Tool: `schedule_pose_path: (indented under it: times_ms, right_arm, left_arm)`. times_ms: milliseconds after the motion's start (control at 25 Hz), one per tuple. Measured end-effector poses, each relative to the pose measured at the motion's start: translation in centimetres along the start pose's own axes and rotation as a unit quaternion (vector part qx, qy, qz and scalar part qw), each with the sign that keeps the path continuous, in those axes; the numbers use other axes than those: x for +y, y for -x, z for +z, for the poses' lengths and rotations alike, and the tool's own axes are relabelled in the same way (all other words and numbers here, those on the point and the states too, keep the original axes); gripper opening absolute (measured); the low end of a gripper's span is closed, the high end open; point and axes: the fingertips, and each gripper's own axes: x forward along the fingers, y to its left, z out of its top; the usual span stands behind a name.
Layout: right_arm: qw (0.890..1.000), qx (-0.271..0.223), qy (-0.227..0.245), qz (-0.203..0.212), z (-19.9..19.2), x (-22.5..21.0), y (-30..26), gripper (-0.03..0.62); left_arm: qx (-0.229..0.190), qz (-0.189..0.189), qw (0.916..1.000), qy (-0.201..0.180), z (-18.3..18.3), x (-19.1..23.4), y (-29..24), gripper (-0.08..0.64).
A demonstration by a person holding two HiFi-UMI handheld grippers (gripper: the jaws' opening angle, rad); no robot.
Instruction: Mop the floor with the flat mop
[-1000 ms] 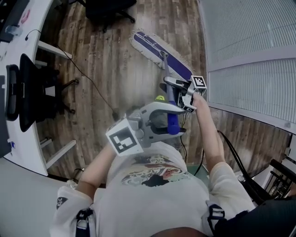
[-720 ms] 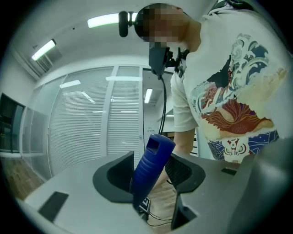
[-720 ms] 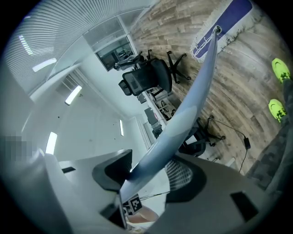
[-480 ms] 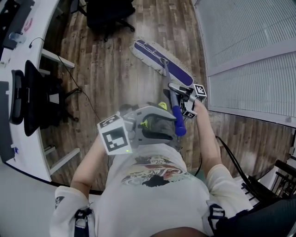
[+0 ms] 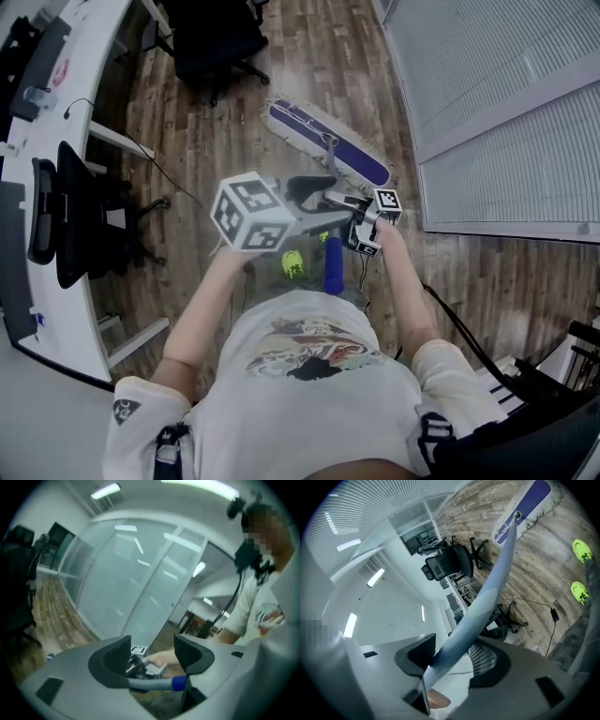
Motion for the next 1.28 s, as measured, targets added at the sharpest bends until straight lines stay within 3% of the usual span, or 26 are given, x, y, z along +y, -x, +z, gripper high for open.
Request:
schedule_pose_path:
  times_ms: [80, 120, 200, 280, 360, 440, 600, 800, 880, 1080, 1280]
  right_arm:
    - [1.0, 0.003, 0.004, -0.004, -1.0, -1.1, -0.5, 0.222]
    - [1.0, 0.003, 0.006, -0.005, -1.3, -1.6, -0.6, 0.221]
    - [1.0, 0.001, 0.006, -0.007, -1.9, -2.6, -0.7, 0.218]
    - [1.0, -0.001, 0.004, -0.009, -2.4, -3.1, -0.5, 0.216]
    - [1.0, 0.003, 0.001, -0.015, -2.7, -3.4, -0.1, 0.213]
    - [1.0, 0.013, 0.001, -0.028, -3.0, -4.1, 0.4, 0.21]
    - [0.999, 0.017, -0.006, -0.044, -3.5, -5.5, 1.5, 0.197]
    - [0.997, 0.026, -0.002, -0.07, -3.0, -6.9, 2.3, 0.191]
    - [0.997, 0.03, -0.004, -0.07, -1.9, -6.5, 2.2, 0.189]
    - [0.997, 0.039, -0.012, -0.071, 4.8, -3.7, 2.5, 0.184]
    - [0.995, 0.057, -0.016, -0.084, 14.0, 0.7, 2.3, 0.184]
  left_arm:
    - [0.078, 0.017, 0.9938, -0.077, -2.8, -0.9, -2.4, 0.291]
    - [0.079, 0.014, 0.9901, -0.115, -3.4, -1.6, -3.1, 0.291]
    - [0.041, -0.011, 0.9857, -0.163, -3.9, -3.4, -4.1, 0.291]
    - [0.027, -0.036, 0.9825, -0.181, -5.2, -4.9, -4.9, 0.29]
    - [0.053, -0.048, 0.9781, -0.195, -7.1, -6.0, -5.6, 0.29]
    - [0.075, -0.058, 0.9794, -0.178, -8.8, -6.8, -6.1, 0.29]
    - [0.067, -0.085, 0.9888, -0.103, -10.9, -8.0, -7.1, 0.29]
    - [0.063, -0.108, 0.9894, -0.074, -12.1, -8.6, -8.2, 0.285]
    - [0.065, -0.109, 0.9885, -0.081, -11.5, -7.8, -8.7, 0.277]
    - [0.057, -0.107, 0.9894, -0.079, -7.5, -3.0, -12.3, 0.247]
    - [0.041, -0.095, 0.9923, -0.068, -0.9, 4.6, -16.7, 0.247]
